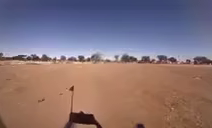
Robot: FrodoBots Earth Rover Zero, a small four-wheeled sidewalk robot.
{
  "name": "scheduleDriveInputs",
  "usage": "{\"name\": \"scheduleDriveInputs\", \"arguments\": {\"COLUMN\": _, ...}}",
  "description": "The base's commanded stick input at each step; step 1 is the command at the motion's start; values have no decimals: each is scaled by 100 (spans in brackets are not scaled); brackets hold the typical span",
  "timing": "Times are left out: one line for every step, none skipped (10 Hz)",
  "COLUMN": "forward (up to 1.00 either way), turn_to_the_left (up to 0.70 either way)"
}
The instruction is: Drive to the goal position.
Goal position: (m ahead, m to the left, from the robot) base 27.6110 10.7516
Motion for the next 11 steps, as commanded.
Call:
{"name": "scheduleDriveInputs", "arguments": {"forward": 50, "turn_to_the_left": 0}}
{"name": "scheduleDriveInputs", "arguments": {"forward": 50, "turn_to_the_left": 0}}
{"name": "scheduleDriveInputs", "arguments": {"forward": 50, "turn_to_the_left": 0}}
{"name": "scheduleDriveInputs", "arguments": {"forward": 50, "turn_to_the_left": 0}}
{"name": "scheduleDriveInputs", "arguments": {"forward": 50, "turn_to_the_left": 0}}
{"name": "scheduleDriveInputs", "arguments": {"forward": 50, "turn_to_the_left": 0}}
{"name": "scheduleDriveInputs", "arguments": {"forward": 50, "turn_to_the_left": 0}}
{"name": "scheduleDriveInputs", "arguments": {"forward": 50, "turn_to_the_left": 0}}
{"name": "scheduleDriveInputs", "arguments": {"forward": 50, "turn_to_the_left": 0}}
{"name": "scheduleDriveInputs", "arguments": {"forward": 50, "turn_to_the_left": 0}}
{"name": "scheduleDriveInputs", "arguments": {"forward": 50, "turn_to_the_left": 0}}
